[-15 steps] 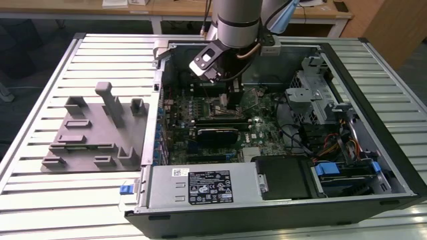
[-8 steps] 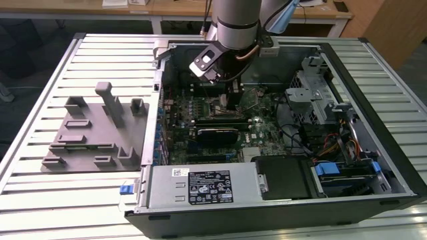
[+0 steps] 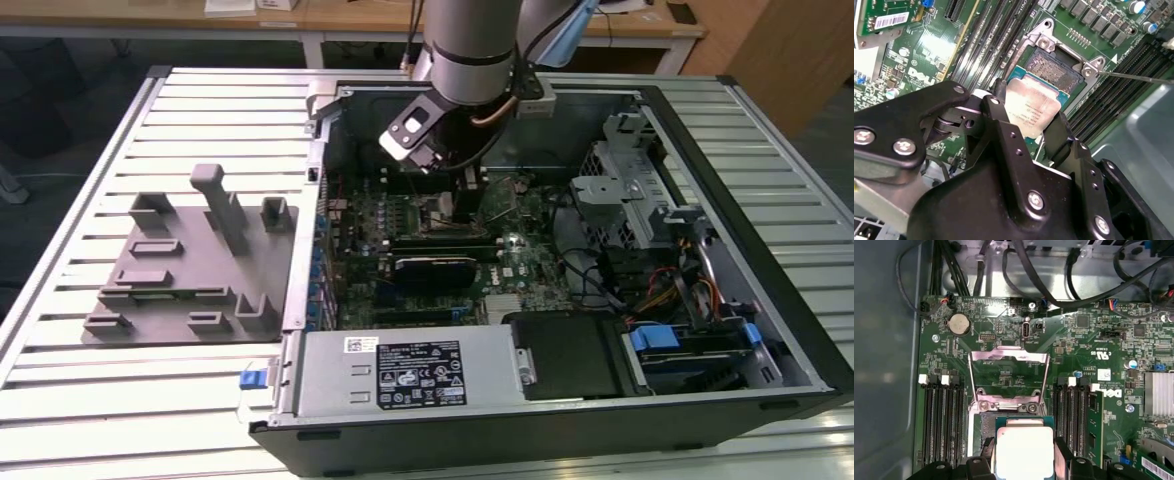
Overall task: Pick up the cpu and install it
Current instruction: 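Place the cpu into insertion slot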
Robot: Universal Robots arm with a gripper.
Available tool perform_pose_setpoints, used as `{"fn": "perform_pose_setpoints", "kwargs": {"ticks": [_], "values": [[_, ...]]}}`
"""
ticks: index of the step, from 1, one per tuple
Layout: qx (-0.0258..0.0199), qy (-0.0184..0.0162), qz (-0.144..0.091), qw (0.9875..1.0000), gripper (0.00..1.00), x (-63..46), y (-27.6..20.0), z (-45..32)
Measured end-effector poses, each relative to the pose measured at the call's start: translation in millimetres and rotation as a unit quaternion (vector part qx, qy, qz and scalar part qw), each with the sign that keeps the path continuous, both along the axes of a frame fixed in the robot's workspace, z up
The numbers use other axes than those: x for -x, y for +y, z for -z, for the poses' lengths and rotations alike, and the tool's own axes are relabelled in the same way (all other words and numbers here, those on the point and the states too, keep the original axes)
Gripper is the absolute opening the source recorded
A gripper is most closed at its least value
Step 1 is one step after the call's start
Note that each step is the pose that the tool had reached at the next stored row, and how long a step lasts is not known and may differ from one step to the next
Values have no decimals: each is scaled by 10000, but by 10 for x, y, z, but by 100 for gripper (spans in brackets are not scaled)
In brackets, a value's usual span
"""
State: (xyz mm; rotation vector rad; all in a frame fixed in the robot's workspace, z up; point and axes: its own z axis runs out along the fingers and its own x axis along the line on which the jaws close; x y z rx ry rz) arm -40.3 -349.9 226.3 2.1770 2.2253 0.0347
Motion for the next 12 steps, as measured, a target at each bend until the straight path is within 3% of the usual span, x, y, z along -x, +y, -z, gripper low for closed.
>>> {"fn": "perform_pose_setpoints", "kwargs": {"ticks": [12], "values": [[-7,0,-53,10000,54,5,19,56]]}}
